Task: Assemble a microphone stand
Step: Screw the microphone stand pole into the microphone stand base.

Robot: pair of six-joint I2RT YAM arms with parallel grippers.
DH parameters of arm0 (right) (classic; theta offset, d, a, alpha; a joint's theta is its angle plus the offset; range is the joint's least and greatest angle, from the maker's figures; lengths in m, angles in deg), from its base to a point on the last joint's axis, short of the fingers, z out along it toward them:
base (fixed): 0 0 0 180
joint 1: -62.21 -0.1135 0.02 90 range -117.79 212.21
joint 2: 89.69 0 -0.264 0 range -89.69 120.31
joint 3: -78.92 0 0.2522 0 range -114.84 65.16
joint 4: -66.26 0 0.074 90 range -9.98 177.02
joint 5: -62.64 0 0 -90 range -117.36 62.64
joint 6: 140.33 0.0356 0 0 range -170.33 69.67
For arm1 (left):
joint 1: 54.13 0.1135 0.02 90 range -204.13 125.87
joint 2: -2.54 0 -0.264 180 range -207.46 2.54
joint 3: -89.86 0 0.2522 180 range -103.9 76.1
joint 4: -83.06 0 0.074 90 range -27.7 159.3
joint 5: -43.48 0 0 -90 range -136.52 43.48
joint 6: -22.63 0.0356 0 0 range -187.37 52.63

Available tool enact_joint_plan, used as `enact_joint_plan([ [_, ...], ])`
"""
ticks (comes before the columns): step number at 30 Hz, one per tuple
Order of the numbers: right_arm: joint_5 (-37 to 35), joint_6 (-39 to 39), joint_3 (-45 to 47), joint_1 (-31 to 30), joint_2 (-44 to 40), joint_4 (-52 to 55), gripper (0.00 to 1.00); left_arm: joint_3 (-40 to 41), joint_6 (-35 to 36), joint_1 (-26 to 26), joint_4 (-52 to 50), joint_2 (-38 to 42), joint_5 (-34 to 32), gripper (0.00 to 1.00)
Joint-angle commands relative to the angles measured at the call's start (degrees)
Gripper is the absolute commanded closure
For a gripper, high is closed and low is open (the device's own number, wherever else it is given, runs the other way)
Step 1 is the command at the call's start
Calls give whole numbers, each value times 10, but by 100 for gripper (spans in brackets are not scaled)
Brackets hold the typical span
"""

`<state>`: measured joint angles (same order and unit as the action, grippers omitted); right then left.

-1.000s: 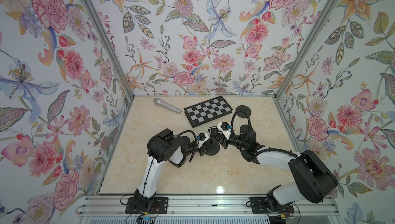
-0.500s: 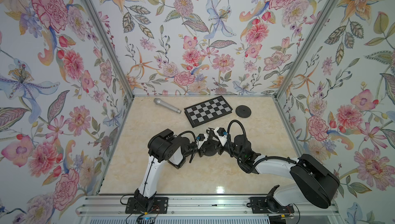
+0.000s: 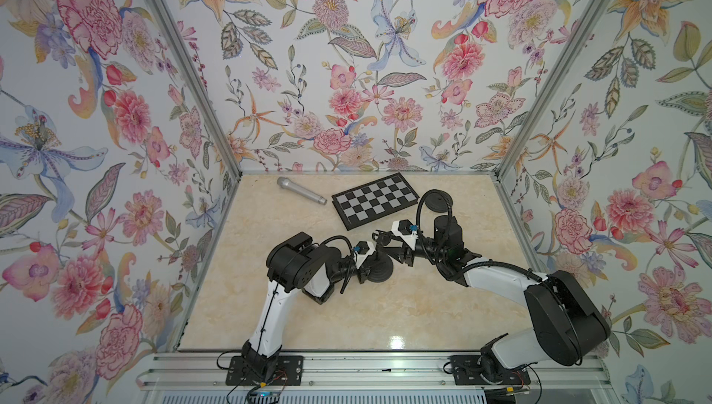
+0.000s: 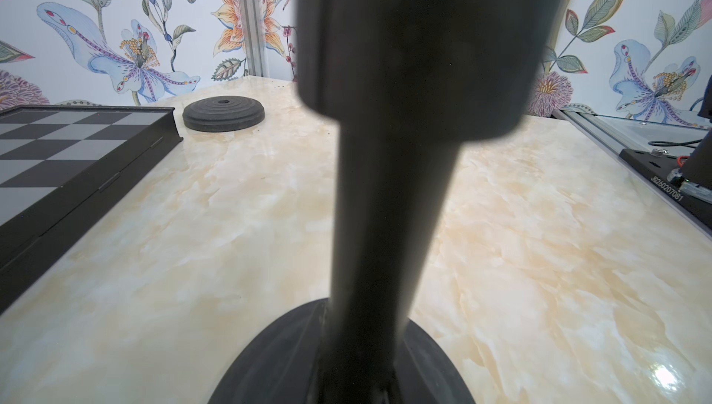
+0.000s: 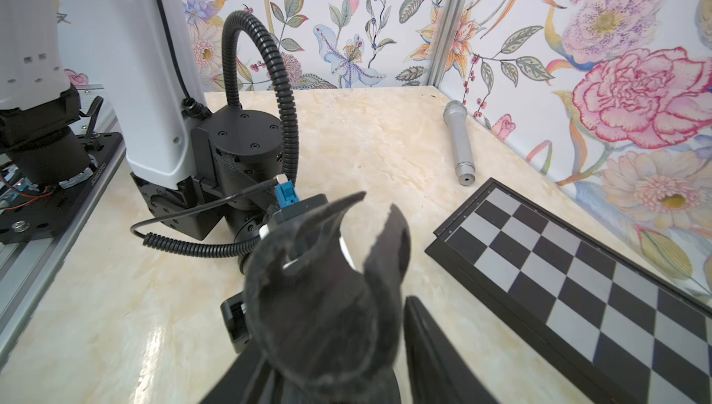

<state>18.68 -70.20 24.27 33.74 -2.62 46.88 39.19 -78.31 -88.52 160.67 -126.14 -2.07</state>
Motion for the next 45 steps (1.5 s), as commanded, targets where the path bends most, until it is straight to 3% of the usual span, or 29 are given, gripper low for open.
enact_joint_plan([
  [1, 60, -21, -23, 3, 37, 13, 56, 3, -7, 2, 142, -27, 27, 77],
  [4, 58, -3, -17, 3, 44, -11, 70, 6, -6, 2, 142, -22, 26, 77],
  [6, 39, 10, -3, 3, 39, -23, 72, 4, -5, 4, 141, -24, 26, 77],
  [10, -11, 75, 40, -3, 36, -108, 85, 4, -10, 10, 142, -21, 21, 75],
  [13, -104, 132, 76, -28, 33, -178, 97, -1, -15, 10, 141, -28, 22, 71],
  [16, -285, 179, 101, -72, 24, -190, 97, 4, -11, 10, 142, -21, 10, 70],
  [18, -370, 208, 113, -98, 22, -193, 100, 6, -13, 11, 141, -22, 7, 69],
  [22, -451, 224, 114, -146, 18, -174, 100, 6, -10, 13, 142, -21, 0, 69],
  [26, -394, 220, 127, -138, 23, -199, 87, 7, -11, 13, 141, -24, 2, 70],
  [28, -342, 202, 133, -127, 11, -206, 74, 8, -7, 13, 142, -23, 1, 70],
  [31, -198, 146, 128, -98, 3, -214, 57, 10, -3, 14, 141, -21, 6, 72],
  [34, -35, 88, 102, -52, 7, -183, 53, 8, -2, 14, 142, -24, 22, 73],
  [36, 24, 68, 78, -25, 15, -158, 52, 11, 6, 14, 142, -19, 26, 73],
  [45, 105, -12, -22, 2, 76, -44, 54, 10, 8, 13, 142, -21, 33, 72],
])
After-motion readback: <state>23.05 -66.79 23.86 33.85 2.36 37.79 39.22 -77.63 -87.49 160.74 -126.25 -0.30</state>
